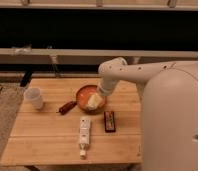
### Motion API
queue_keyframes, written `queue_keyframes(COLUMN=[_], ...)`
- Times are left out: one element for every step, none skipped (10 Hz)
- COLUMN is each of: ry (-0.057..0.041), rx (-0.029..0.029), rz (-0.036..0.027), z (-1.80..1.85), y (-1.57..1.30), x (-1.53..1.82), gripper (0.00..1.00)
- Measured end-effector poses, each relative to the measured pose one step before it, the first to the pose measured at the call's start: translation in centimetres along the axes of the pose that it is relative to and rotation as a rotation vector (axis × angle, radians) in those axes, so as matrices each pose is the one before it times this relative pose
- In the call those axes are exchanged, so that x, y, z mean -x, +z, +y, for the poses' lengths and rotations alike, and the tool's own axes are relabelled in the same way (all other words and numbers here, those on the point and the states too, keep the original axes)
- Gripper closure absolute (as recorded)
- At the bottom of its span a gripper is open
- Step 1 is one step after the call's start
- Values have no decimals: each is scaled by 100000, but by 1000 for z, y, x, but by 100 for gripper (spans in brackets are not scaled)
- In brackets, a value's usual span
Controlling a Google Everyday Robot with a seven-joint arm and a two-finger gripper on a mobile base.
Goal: Place the white sponge in the ceramic bowl
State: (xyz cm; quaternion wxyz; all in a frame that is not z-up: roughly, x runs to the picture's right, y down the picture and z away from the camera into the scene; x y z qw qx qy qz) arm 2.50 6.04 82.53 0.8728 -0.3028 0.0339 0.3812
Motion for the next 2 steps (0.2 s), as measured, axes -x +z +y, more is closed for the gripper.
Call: queue_keyframes(ry=[-176,371], rx=[115,-88], rz=[-87,28], z=[106,-162], y=[26,-33], x=[103,-200], gripper=[25,25])
